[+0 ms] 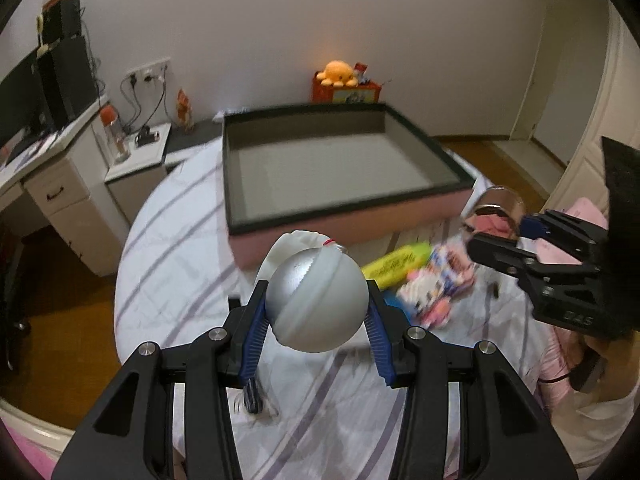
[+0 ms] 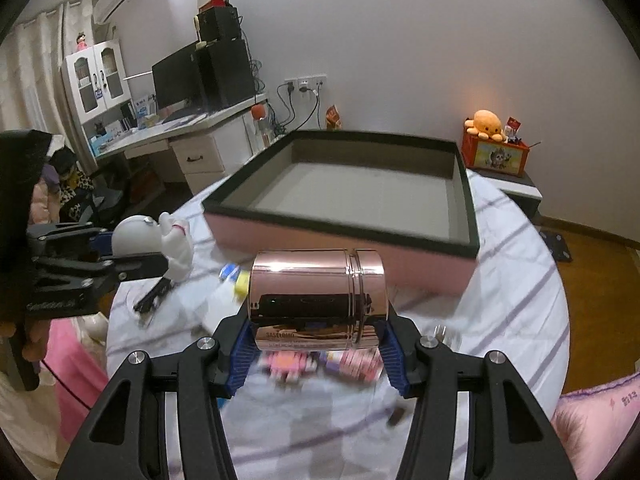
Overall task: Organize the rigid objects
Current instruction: 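Carry the copper canister into the box with the right gripper while the left gripper places the silver ball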
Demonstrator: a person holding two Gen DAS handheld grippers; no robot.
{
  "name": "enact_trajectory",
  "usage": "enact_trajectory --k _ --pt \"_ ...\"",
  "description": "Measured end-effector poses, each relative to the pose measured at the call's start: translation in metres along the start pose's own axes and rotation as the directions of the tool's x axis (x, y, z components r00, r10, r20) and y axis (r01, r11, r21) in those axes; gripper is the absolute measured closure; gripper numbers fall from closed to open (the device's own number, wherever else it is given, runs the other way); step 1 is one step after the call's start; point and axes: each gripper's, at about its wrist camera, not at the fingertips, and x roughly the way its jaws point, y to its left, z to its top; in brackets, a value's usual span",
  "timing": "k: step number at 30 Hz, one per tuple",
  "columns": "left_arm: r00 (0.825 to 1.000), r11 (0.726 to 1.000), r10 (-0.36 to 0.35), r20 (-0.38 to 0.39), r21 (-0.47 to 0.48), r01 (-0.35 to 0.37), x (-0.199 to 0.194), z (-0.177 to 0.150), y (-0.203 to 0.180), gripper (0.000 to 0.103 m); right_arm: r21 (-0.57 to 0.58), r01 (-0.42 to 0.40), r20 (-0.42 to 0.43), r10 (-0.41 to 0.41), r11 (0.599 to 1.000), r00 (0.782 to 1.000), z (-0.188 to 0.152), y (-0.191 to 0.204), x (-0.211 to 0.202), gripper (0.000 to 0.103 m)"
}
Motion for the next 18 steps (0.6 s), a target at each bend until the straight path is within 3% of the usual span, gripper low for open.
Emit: enact_trajectory --k 9,14,18 --pt "0.996 0.996 -0.083 0.030 0.032 0.082 0.023 0.064 -0.003 0.057 0.015 0.015 0.007 -0.015 1.000 1.000 0.052 -0.020 0.034 0.048" --pt "0.995 0.995 -0.095 -0.034 0.029 0.096 0.065 0.091 0.001 0.057 0.010 0.017 -0.064 -0.016 1.000 0.998 0.067 -0.026 0.074 0.047" --pt "0.992 0.997 -0.072 -0.105 0.001 0.073 0.100 0.093 0.009 0.057 0.009 0.018 -0.133 -0.017 1.000 0.991 0.068 -0.030 0.107 0.047"
